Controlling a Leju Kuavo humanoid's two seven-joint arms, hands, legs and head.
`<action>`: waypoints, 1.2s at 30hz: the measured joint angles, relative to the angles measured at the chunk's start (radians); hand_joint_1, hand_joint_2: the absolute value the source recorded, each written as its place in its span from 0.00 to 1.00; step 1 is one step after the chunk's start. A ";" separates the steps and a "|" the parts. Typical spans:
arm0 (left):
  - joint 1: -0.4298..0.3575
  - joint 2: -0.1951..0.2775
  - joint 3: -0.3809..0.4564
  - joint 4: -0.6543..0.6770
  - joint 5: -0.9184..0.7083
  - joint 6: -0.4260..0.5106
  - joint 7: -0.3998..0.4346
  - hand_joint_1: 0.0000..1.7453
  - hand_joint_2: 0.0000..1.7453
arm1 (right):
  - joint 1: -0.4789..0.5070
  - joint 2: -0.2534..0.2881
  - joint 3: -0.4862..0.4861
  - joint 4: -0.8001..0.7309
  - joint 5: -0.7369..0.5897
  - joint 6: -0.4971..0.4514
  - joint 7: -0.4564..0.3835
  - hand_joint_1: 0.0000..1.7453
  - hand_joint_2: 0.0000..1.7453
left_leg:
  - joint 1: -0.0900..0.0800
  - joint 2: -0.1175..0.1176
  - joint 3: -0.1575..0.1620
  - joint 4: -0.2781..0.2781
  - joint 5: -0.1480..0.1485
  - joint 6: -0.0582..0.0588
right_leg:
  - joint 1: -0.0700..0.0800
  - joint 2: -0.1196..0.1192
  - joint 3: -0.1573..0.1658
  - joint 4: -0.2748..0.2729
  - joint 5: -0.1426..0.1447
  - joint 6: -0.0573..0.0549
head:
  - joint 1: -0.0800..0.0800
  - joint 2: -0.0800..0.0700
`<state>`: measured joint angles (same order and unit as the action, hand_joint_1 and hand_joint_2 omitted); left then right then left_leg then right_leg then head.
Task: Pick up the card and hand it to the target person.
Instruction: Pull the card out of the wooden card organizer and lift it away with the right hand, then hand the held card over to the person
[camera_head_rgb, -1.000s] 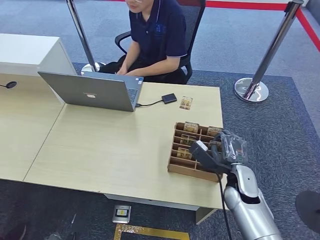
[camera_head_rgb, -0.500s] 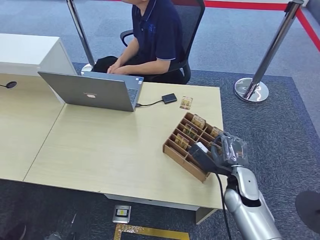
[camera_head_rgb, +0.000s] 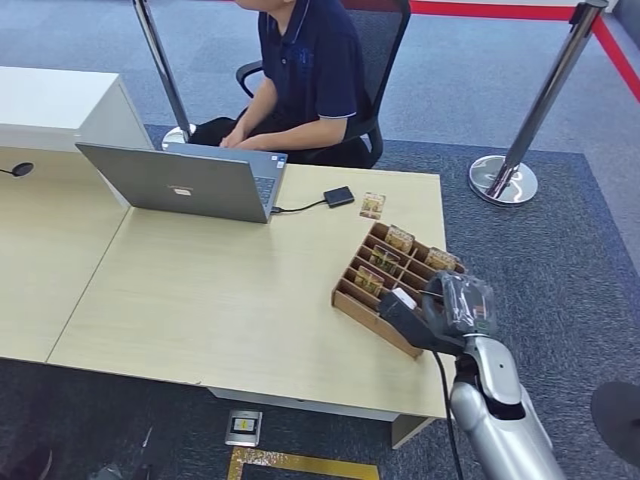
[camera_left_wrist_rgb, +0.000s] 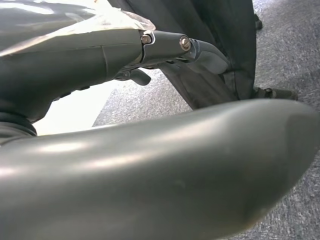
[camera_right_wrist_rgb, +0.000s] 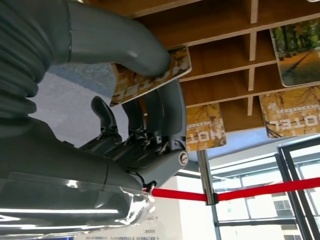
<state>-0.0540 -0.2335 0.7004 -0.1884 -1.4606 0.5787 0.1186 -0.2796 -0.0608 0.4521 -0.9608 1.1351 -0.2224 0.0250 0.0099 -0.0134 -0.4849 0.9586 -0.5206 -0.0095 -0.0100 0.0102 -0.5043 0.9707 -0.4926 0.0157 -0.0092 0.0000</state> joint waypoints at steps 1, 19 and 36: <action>0.000 0.000 0.000 0.000 0.001 0.000 0.000 0.00 0.00 | 0.001 -0.002 0.000 -0.009 -0.006 0.004 -0.005 0.75 1.00 | 0.000 0.000 0.000 0.000 0.000 0.000 | 0.000 0.000 0.000 0.000 0.000 0.000 | 0.000 0.000; 0.000 0.000 0.000 0.000 0.012 0.008 0.001 0.00 0.00 | -0.053 -0.002 0.022 -0.136 -0.049 0.048 -0.047 0.78 1.00 | 0.000 0.000 0.000 0.000 0.000 0.000 | 0.000 0.000 0.000 0.001 0.000 0.000 | 0.000 0.000; -0.009 -0.004 -0.004 0.000 -0.020 0.007 -0.003 0.00 0.00 | -0.403 0.235 0.084 0.106 0.012 0.018 0.021 0.85 1.00 | 0.000 0.001 0.000 0.000 0.001 -0.001 | 0.000 0.000 -0.002 0.003 0.001 -0.001 | 0.000 0.000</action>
<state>-0.0629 -0.2377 0.6969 -0.1881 -1.4801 0.5859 0.1157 -0.6828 0.1739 0.5361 -0.8548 1.1474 -0.2047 0.0460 0.0104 -0.0127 -0.4853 0.9585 -0.5193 -0.0107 -0.0098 0.0102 -0.5059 0.9733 -0.4921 0.0148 -0.0093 0.0000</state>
